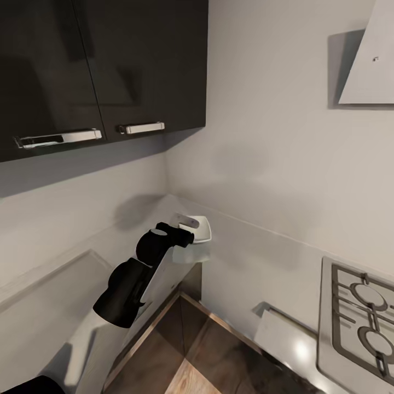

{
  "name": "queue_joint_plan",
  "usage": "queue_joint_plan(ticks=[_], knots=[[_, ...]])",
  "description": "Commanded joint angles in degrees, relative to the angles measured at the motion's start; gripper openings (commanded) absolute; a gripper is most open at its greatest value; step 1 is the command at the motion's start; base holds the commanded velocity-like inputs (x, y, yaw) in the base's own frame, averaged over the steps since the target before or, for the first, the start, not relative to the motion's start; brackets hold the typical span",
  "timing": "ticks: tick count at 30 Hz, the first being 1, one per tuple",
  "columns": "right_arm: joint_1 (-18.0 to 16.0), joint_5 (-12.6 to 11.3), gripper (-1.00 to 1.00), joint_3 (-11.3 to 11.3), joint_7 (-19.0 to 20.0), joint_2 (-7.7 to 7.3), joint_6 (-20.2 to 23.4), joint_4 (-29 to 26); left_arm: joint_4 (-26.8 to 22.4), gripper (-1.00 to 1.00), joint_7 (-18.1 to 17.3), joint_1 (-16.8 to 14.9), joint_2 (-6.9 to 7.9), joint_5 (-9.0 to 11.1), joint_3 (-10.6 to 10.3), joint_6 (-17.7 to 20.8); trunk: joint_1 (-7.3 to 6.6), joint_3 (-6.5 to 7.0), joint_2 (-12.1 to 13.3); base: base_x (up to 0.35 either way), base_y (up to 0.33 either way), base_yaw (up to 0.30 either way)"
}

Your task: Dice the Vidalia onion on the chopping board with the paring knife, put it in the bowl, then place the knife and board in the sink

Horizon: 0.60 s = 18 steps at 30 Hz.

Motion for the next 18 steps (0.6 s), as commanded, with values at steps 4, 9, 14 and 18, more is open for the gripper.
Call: queue_joint_plan(ticks=[4,9,14,18], knots=[[-0.1,-0.6,1.00,0.4,0.2,0.00,-0.3,0.1,-0.1,1.00,0.5,-0.1,0.00,0.4,-0.1,0.2,0.04,-0.13,-0.1,0.022,0.000,0.000],[-0.1,-0.6,1.00,0.4,0.2,0.00,-0.3,0.1,-0.4,1.00,0.5,-0.1,0.00,0.4,0.1,0.2,0.04,-0.13,-0.1,0.004,0.000,0.000],[-0.1,-0.6,1.00,0.4,0.2,0.00,-0.3,0.1,-1.2,1.00,0.5,-0.1,-0.04,0.3,0.3,0.1,0.04,-0.13,-0.1,0.000,0.000,0.000],[-0.1,-0.6,1.00,0.4,0.2,0.00,-0.3,0.1,-2.3,1.00,0.6,-0.1,-0.07,0.3,0.8,0.0,0.04,-0.13,-0.1,0.000,0.000,0.000]])
